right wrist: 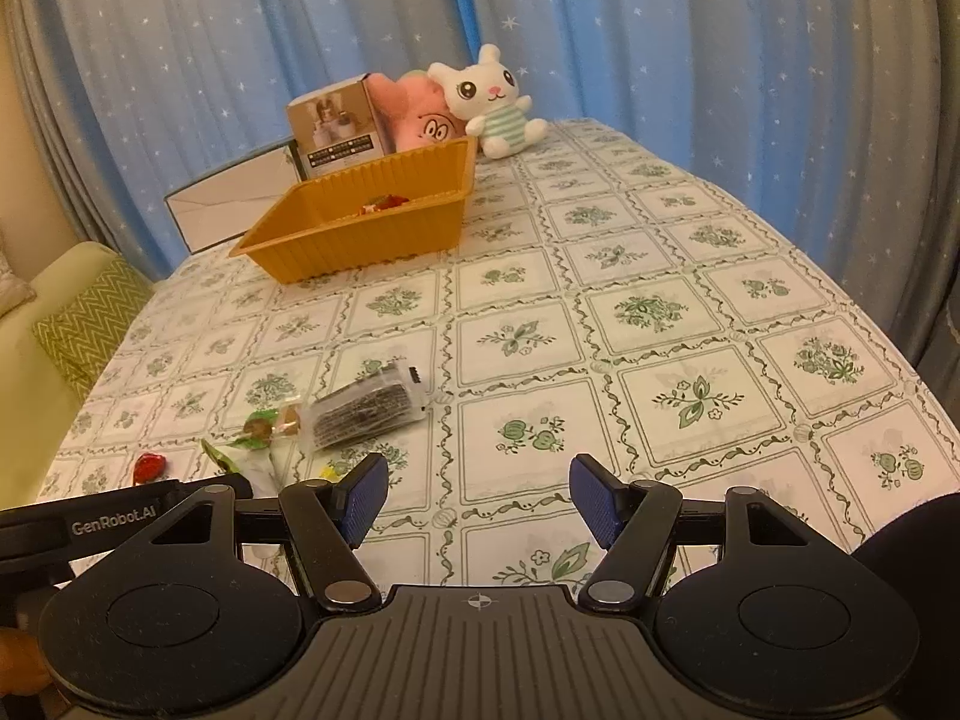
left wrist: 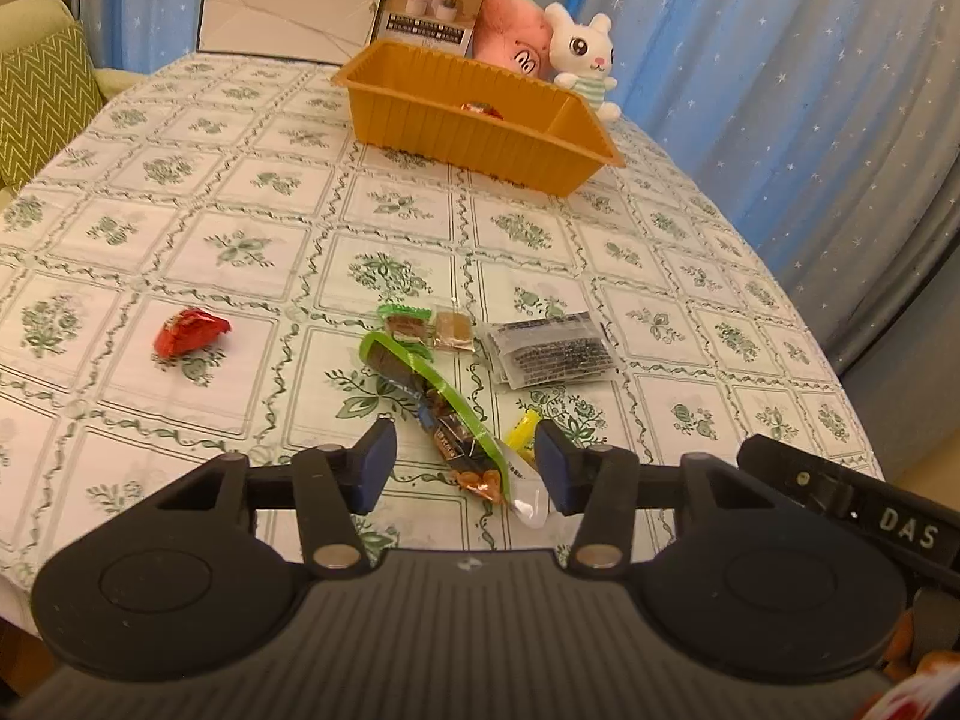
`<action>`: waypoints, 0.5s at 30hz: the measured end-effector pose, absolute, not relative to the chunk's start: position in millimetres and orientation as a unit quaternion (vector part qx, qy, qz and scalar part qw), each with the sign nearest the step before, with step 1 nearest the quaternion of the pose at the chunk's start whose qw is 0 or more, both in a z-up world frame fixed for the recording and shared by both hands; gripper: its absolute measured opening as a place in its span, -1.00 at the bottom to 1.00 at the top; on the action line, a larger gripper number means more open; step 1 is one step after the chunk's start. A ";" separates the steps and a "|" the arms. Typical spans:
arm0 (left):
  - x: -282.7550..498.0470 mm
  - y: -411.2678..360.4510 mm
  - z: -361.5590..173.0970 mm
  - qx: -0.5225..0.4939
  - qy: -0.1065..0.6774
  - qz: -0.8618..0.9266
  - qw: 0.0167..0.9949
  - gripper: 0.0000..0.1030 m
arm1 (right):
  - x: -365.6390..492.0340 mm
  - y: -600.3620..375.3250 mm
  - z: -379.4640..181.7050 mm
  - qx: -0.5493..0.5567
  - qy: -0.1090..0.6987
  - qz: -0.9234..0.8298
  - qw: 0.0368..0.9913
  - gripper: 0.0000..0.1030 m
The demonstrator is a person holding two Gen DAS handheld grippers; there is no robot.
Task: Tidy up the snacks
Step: 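Grasp the green-edged snack packet with the left tool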
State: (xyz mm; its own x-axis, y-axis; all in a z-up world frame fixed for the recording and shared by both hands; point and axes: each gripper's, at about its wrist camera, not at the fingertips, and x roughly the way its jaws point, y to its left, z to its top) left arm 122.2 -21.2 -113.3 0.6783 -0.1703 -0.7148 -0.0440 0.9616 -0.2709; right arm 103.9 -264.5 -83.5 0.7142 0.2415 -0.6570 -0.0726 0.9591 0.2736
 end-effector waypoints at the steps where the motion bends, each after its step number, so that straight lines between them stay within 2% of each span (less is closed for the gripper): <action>1: 125.0 -21.9 -116.1 -0.135 0.402 -0.034 0.905 -0.16 | 104.9 -265.1 -84.9 0.116 0.370 0.085 0.918 0.30; 9: 138.7 -26.3 -132.9 -0.132 0.416 -0.038 0.899 -0.31 | 113.9 -264.2 -93.7 0.119 0.383 0.088 0.912 0.30; 15: 137.8 -18.0 -130.9 -0.077 0.428 -0.034 0.900 -0.37 | 122.4 -250.1 -101.0 0.101 0.389 0.110 0.909 0.30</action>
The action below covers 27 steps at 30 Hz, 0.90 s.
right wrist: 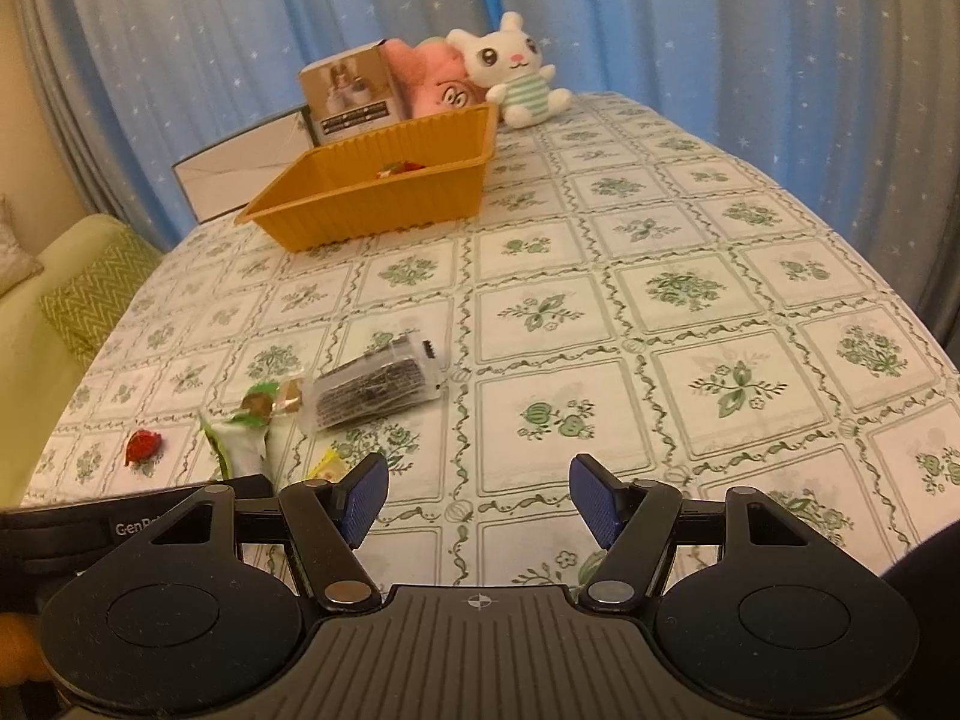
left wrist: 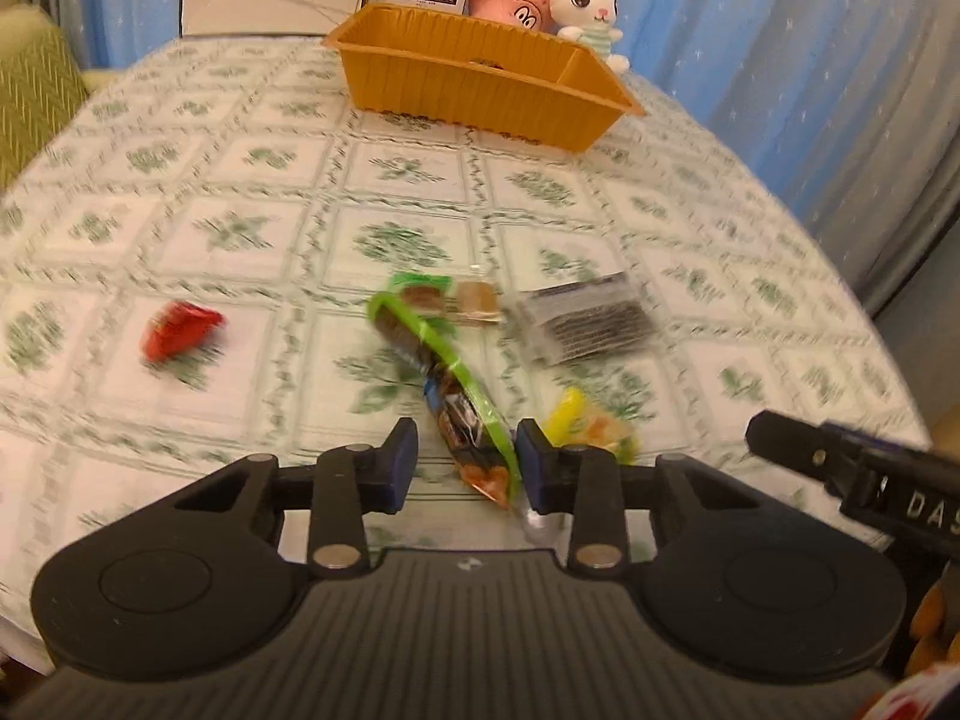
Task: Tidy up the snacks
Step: 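Grasp the green-edged snack packet with the left tool, then grasp the yellow packet with the right tool while the left tool holds its packet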
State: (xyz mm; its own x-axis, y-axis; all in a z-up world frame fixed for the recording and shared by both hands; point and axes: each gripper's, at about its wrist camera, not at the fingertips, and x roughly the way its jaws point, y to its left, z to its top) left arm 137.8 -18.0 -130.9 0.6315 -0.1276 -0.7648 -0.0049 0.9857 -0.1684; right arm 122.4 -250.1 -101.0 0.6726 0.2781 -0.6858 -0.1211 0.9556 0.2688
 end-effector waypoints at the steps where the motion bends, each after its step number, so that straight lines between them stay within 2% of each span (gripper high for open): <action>1: 137.3 -13.9 -129.7 -0.066 0.430 -0.030 0.900 -0.37 | 123.2 -247.8 -102.1 0.098 0.390 0.114 0.908 0.30; 14: 147.0 6.1 -132.9 -0.058 0.418 -0.051 0.905 -0.38 | 134.3 -216.9 -121.8 0.053 0.405 0.170 0.897 0.30; 17: 151.4 5.3 -136.9 -0.053 0.422 -0.049 0.904 -0.47 | 135.9 -212.9 -124.5 0.044 0.403 0.178 0.897 0.30; 24: 155.3 1.9 -139.0 -0.015 0.416 -0.056 0.907 -0.53 | 138.1 -200.4 -128.5 0.016 0.391 0.210 0.896 0.28; 27: 154.2 -3.1 -139.2 0.009 0.415 -0.057 0.908 -0.54 | 140.0 -191.0 -129.6 -0.010 0.382 0.226 0.896 0.06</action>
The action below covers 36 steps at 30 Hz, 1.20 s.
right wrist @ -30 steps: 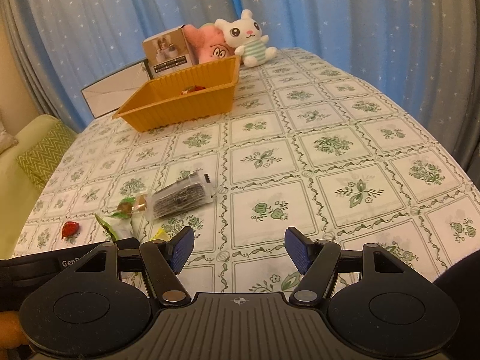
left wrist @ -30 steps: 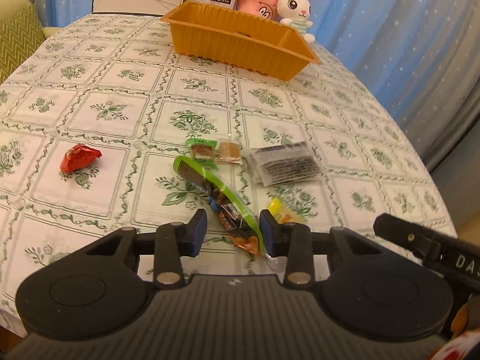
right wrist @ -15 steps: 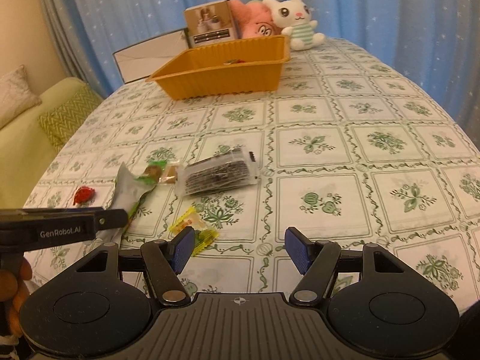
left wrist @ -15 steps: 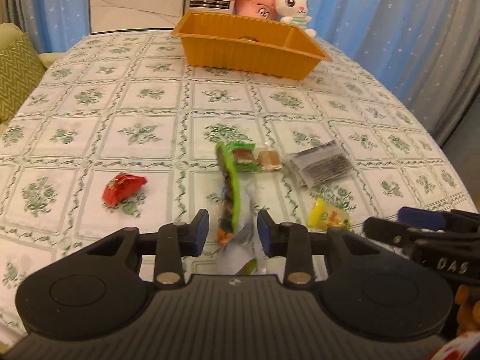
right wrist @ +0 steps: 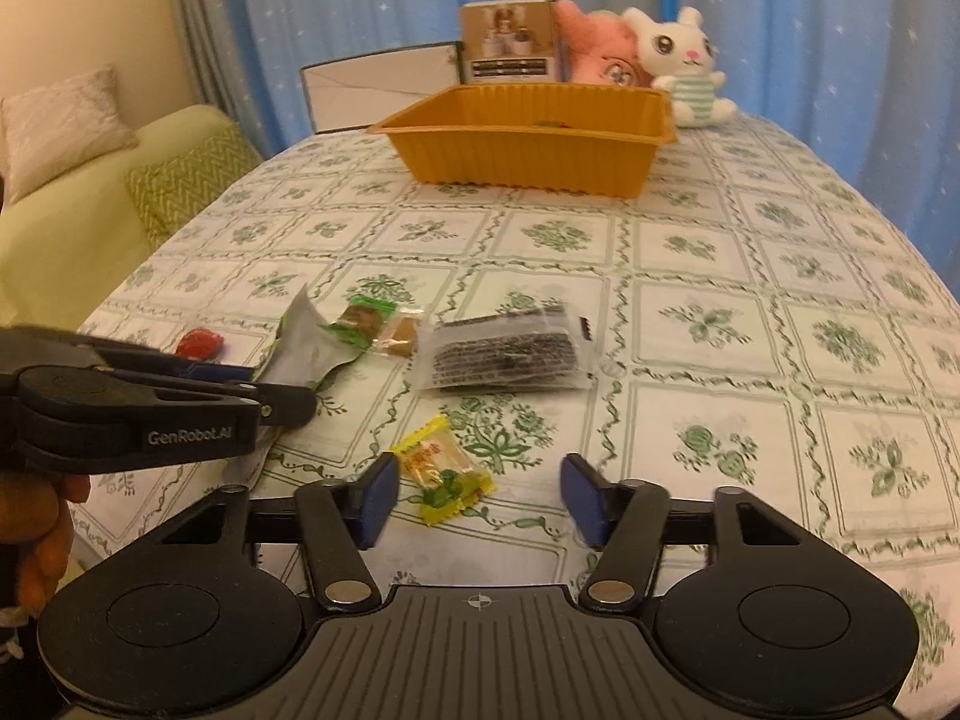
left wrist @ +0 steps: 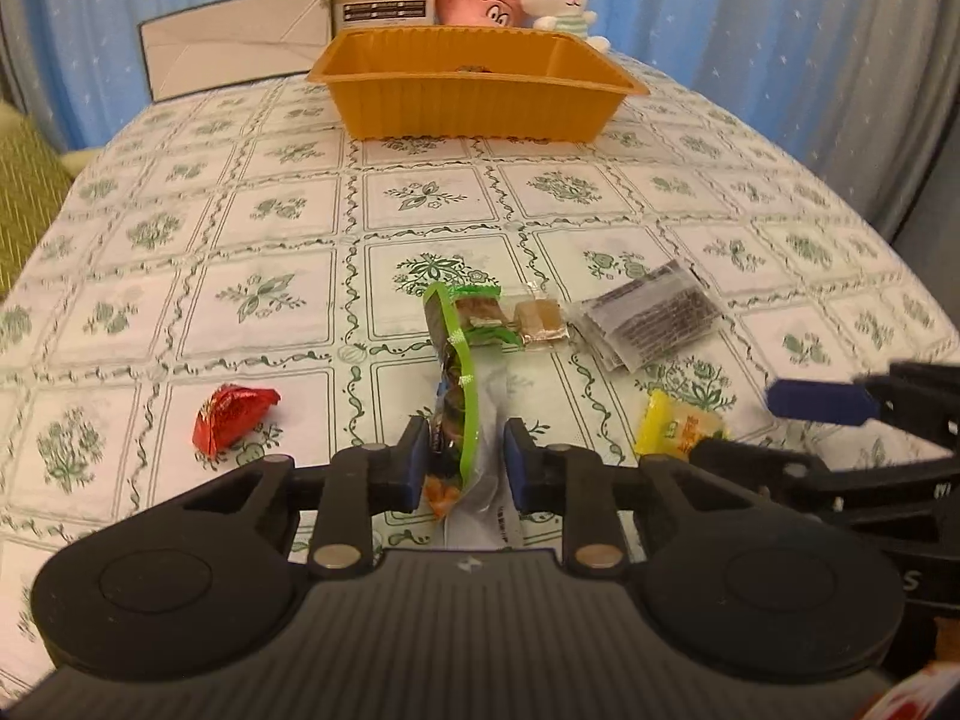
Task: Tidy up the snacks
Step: 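Grasp the yellow packet with the right tool while the left tool holds its packet, then carry both held packets over the orange tray with both tools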
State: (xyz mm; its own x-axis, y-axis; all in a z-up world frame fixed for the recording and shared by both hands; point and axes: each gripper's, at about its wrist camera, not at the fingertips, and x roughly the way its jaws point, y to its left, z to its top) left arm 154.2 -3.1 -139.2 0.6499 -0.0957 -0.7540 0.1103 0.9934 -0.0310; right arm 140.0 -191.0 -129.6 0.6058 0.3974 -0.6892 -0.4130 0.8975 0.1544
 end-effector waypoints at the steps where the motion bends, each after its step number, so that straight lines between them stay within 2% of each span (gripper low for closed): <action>1: 153.7 -3.0 -139.0 0.008 0.415 -0.056 0.908 -0.54 | 141.1 -188.4 -130.3 -0.019 0.379 0.230 0.896 0.03; 10: 152.3 2.2 -139.0 -0.012 0.417 -0.059 0.907 -0.54 | 143.6 -170.8 -139.9 -0.067 0.371 0.251 0.892 -0.26; 13: 152.7 0.8 -138.6 -0.010 0.417 -0.058 0.907 -0.53 | 141.8 -169.4 -140.1 -0.073 0.371 0.254 0.891 -0.46; 28: 151.0 -4.6 -136.8 0.013 0.421 -0.040 0.906 -0.55 | 134.7 -186.9 -131.2 -0.032 0.374 0.218 0.901 -0.47; 36: 137.2 4.7 -118.7 -0.001 0.406 -0.026 0.913 -0.56 | 129.9 -193.1 -118.9 -0.018 0.356 0.206 0.911 -0.47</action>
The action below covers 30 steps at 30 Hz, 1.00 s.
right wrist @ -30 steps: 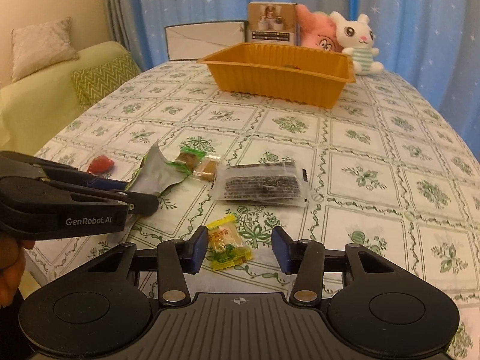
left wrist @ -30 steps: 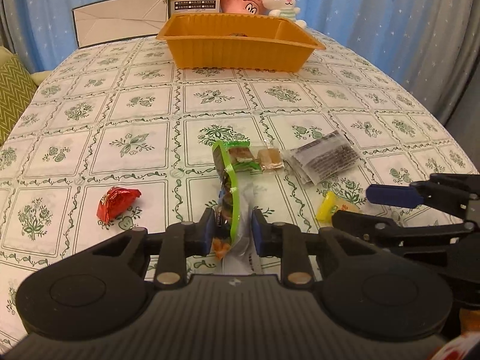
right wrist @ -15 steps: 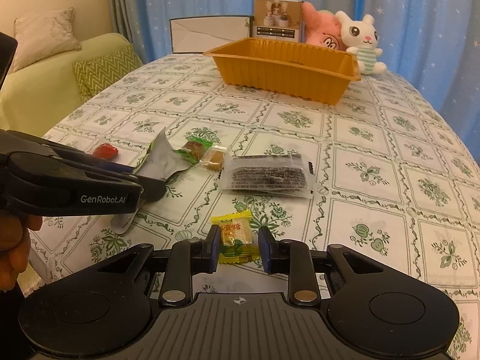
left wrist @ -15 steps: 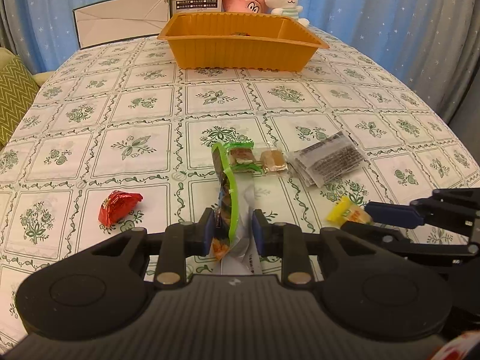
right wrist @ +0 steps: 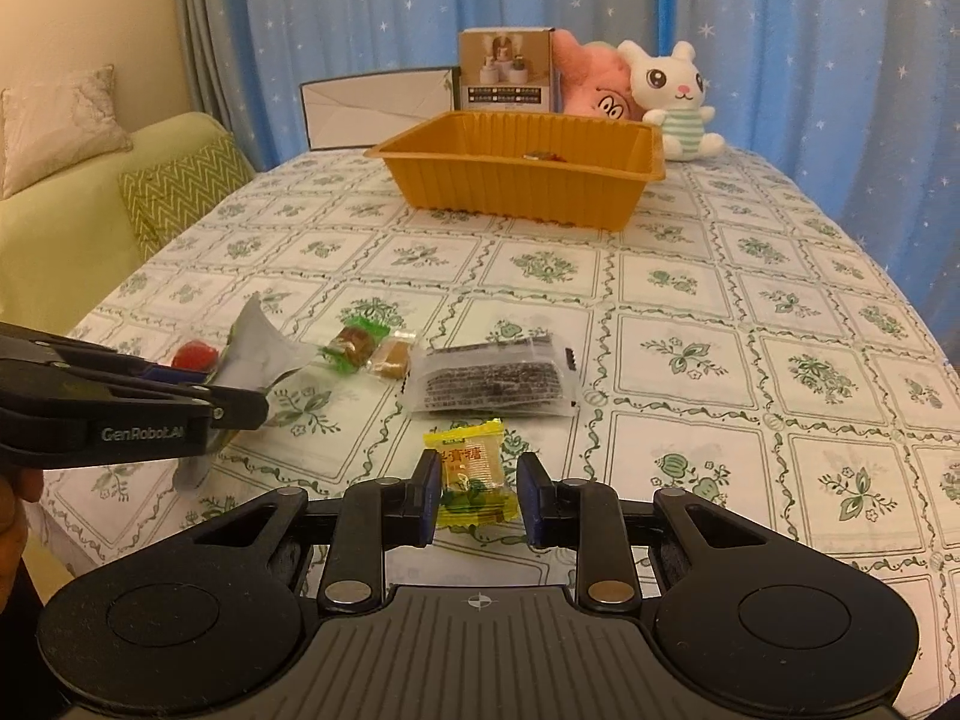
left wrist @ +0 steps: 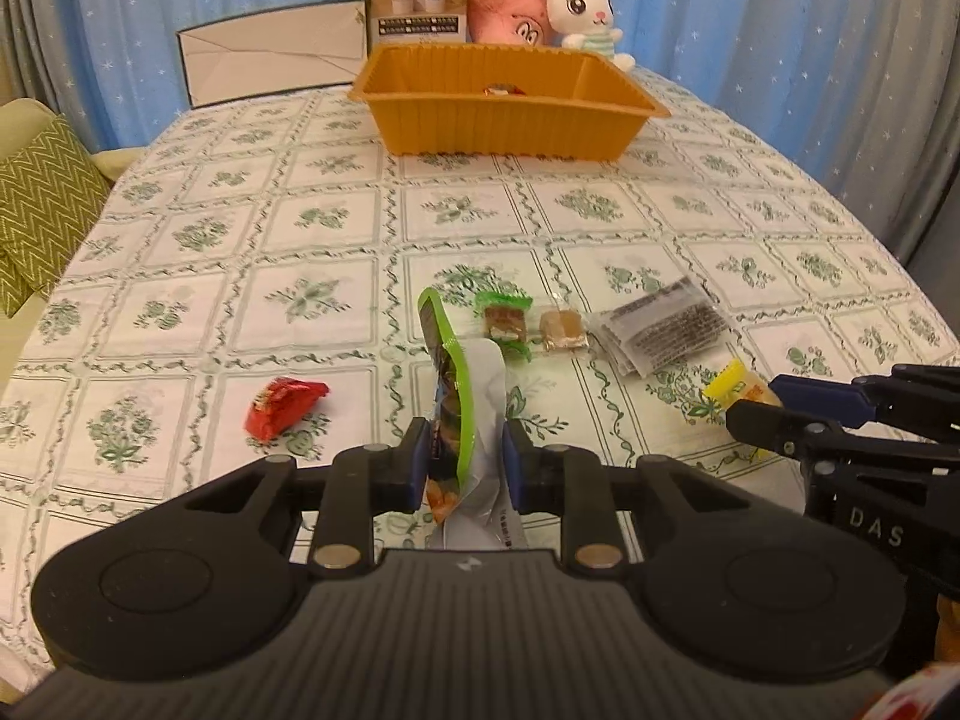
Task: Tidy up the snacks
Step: 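Carry both held packets over the orange tray with both tools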
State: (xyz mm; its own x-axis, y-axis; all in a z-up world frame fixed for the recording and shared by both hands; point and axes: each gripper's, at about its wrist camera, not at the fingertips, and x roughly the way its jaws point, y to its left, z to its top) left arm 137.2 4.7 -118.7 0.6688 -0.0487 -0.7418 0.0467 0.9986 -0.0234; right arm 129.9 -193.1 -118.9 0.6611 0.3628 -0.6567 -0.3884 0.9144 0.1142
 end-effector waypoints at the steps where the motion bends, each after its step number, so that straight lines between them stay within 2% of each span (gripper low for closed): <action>1: 135.6 5.4 -116.2 -0.003 0.404 -0.025 0.914 -0.56 | 129.3 -193.4 -117.2 -0.017 0.354 0.205 0.912 -0.47; 15: 123.3 2.0 -87.3 -0.010 0.379 -0.030 0.925 -0.56 | 122.6 -201.4 -94.3 -0.001 0.327 0.189 0.926 -0.47; 30: 144.1 -11.0 -58.2 -0.002 0.350 -0.053 0.935 -0.56 | 139.7 -213.3 -64.6 0.003 0.290 0.175 0.941 -0.47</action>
State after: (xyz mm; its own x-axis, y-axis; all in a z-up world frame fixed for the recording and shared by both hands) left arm 144.1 -10.9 -58.2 0.7487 -0.1015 -0.6550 0.0983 0.9943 -0.0416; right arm 139.7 -213.3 -64.6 0.7709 0.3311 -0.5441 -0.3270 0.9388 0.1079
